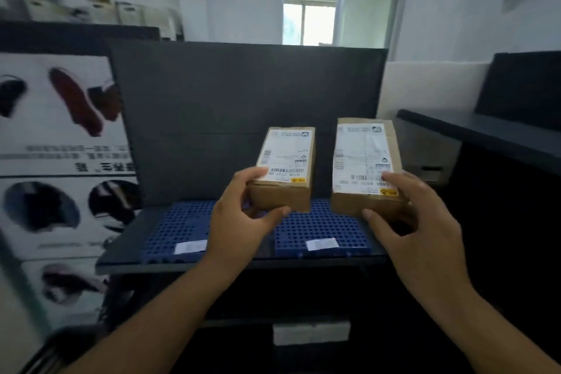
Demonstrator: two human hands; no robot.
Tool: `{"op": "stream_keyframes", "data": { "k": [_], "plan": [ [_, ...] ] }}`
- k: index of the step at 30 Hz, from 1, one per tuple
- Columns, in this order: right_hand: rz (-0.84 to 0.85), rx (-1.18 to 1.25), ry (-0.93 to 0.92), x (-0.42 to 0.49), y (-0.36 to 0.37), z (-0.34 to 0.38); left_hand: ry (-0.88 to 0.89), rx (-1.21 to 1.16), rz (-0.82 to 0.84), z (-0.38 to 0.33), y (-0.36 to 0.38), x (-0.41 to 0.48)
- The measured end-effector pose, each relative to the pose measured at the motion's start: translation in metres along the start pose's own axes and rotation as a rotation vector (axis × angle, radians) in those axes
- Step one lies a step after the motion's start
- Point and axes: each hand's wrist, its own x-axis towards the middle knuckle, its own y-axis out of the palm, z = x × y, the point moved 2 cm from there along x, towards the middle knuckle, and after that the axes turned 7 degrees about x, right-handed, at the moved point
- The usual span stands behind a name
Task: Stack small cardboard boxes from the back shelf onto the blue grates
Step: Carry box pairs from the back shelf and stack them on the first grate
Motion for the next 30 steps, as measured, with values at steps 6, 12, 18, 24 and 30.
{"op": "stream_keyframes", "data": {
  "k": [6, 12, 18, 24, 30],
  "plan": [
    [0.167, 0.156, 0.056, 0.014, 0.138, -0.015, -0.117, 0.123, -0.126, 0.102, -0.099, 0.022],
    [0.261, 0.169, 0.212, 0.037, 0.269, -0.059, -0.231, 0.19, -0.097, 0.217, -0.152, 0.072],
    [0.334, 0.173, 0.379, 0.048, 0.38, -0.122, -0.346, 0.267, -0.037, 0.327, -0.171, 0.115],
    [0.41, 0.089, 0.418, 0.046, 0.452, -0.172, -0.405, 0.34, 0.024, 0.403, -0.162, 0.141],
    [0.459, 0.041, 0.442, 0.043, 0.489, -0.206, -0.459, 0.372, 0.085, 0.446, -0.151, 0.15]
  ]
}}
